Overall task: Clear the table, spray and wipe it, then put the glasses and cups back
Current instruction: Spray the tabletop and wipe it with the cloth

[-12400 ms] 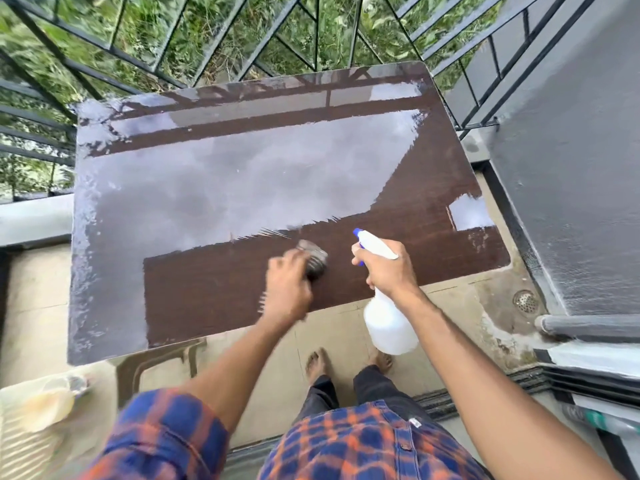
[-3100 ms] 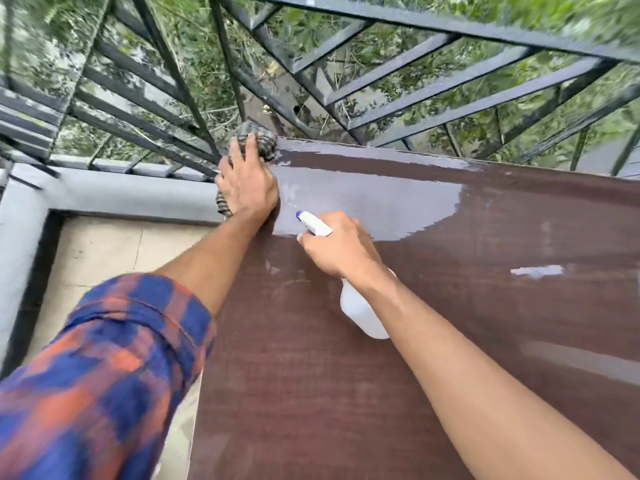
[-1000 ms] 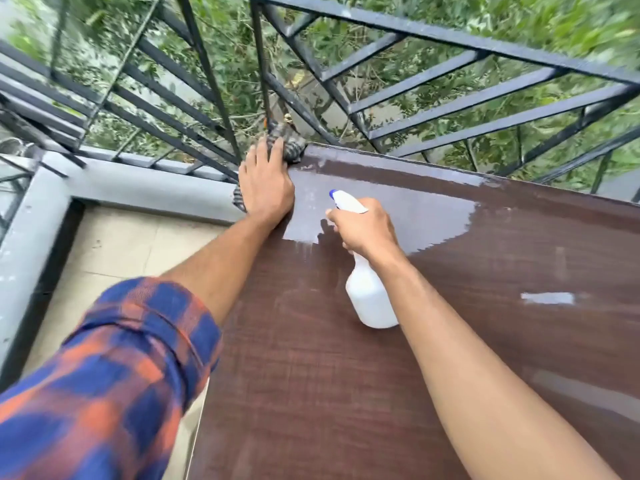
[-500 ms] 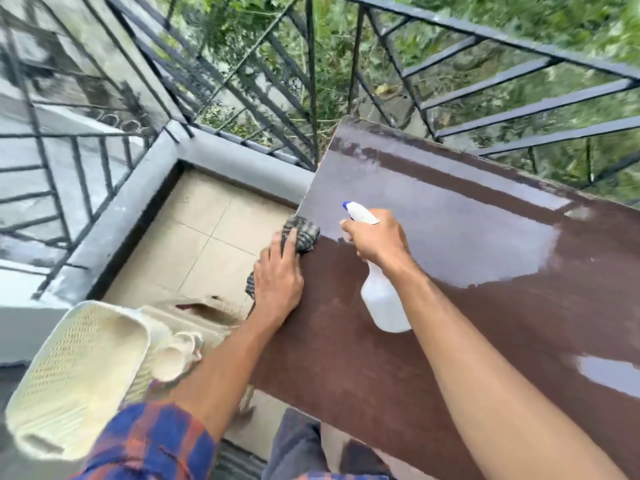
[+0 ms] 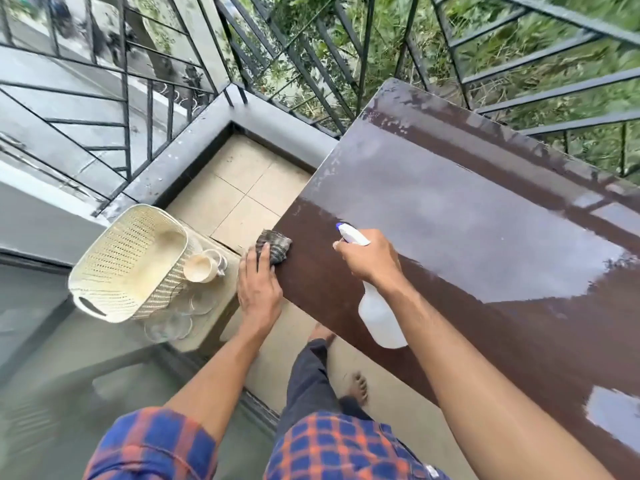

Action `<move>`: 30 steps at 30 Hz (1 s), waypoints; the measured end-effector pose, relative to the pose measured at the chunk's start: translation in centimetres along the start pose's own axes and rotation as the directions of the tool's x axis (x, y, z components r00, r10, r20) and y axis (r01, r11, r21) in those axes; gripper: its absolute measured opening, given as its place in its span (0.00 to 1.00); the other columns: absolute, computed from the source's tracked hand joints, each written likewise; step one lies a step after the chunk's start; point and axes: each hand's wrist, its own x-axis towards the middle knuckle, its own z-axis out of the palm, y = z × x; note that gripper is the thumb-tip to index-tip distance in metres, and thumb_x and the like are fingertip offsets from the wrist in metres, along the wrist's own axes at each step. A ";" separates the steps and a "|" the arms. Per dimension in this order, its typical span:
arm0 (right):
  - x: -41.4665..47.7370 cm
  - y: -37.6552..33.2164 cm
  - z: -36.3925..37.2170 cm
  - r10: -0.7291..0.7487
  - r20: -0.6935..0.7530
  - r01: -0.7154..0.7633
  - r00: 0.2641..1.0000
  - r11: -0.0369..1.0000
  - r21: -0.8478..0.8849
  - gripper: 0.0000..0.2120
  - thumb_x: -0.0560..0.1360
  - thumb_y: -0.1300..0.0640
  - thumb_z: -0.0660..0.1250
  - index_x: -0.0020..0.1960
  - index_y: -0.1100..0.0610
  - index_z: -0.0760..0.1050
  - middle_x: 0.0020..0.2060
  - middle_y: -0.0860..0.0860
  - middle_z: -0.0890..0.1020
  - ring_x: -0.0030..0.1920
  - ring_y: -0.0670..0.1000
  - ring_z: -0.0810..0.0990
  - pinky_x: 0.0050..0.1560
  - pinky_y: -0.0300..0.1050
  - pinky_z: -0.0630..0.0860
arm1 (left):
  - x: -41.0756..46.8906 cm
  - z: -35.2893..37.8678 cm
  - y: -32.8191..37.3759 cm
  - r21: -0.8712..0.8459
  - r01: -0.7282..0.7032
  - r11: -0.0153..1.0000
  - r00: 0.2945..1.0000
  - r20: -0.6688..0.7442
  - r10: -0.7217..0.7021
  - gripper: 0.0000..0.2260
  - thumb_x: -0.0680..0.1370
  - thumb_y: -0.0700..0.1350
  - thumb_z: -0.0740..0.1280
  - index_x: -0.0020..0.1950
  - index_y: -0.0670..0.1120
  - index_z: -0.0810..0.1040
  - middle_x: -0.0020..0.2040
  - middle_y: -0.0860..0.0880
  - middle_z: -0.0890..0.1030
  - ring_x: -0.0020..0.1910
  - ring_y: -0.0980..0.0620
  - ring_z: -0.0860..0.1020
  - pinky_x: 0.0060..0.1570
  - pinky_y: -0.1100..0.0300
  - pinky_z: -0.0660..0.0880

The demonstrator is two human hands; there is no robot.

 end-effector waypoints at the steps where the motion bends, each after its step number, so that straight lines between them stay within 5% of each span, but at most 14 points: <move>1: -0.6 0.8 -0.3 0.004 -0.003 -0.004 1.000 1.000 0.000 0.14 0.72 0.45 0.70 0.35 0.53 0.73 0.35 0.52 0.82 0.47 0.63 0.86 0.45 0.50 0.76 | -0.7 0.2 0.7 -0.014 0.035 0.999 0.999 0.013 -0.034 0.21 0.82 0.42 0.59 0.77 0.46 0.66 0.76 0.41 0.67 0.76 0.39 0.62 0.75 0.44 0.56; 6: -3.0 5.6 -3.4 0.093 -0.081 -0.090 0.992 0.995 0.039 0.16 0.74 0.48 0.70 0.34 0.55 0.71 0.32 0.50 0.78 0.40 0.62 0.81 0.41 0.48 0.72 | -6.3 1.4 4.7 -0.053 -0.039 0.998 0.996 0.078 0.043 0.22 0.83 0.46 0.55 0.78 0.48 0.65 0.79 0.44 0.62 0.80 0.42 0.54 0.77 0.41 0.53; 14: -6.7 14.0 -9.1 0.263 -0.249 -0.216 0.932 0.955 0.201 0.17 0.69 0.42 0.70 0.40 0.57 0.80 0.42 0.55 0.87 0.45 0.64 0.87 0.53 0.57 0.84 | -15.6 1.9 12.3 -0.075 -0.133 0.988 0.933 0.326 0.150 0.29 0.81 0.54 0.56 0.81 0.46 0.59 0.81 0.40 0.55 0.80 0.39 0.51 0.76 0.38 0.52; 18: -9.0 17.9 -11.1 0.365 -0.297 -0.259 0.882 0.904 0.340 0.27 0.59 0.34 0.68 0.47 0.54 0.82 0.46 0.55 0.88 0.48 0.64 0.87 0.54 0.60 0.85 | -18.5 1.2 14.4 0.026 -0.338 0.941 0.831 0.477 0.285 0.34 0.76 0.54 0.62 0.81 0.45 0.58 0.80 0.38 0.57 0.79 0.36 0.54 0.73 0.36 0.57; 25: -14.0 21.2 -12.0 0.516 -0.365 -0.293 0.775 0.805 0.516 0.13 0.65 0.41 0.70 0.39 0.51 0.81 0.45 0.53 0.88 0.48 0.65 0.87 0.54 0.61 0.85 | -14.8 -1.8 13.8 0.090 -0.483 0.871 0.776 0.505 0.378 0.36 0.72 0.60 0.70 0.77 0.54 0.62 0.64 0.42 0.69 0.62 0.39 0.69 0.57 0.42 0.72; 30: -16.2 23.1 -11.3 0.607 -0.369 -0.314 0.704 0.732 0.605 0.14 0.66 0.42 0.71 0.41 0.52 0.82 0.43 0.53 0.88 0.46 0.63 0.87 0.54 0.60 0.85 | -13.8 -1.3 14.6 0.006 -0.592 0.806 0.653 0.589 0.476 0.31 0.76 0.57 0.69 0.75 0.47 0.64 0.56 0.42 0.68 0.55 0.37 0.73 0.49 0.45 0.75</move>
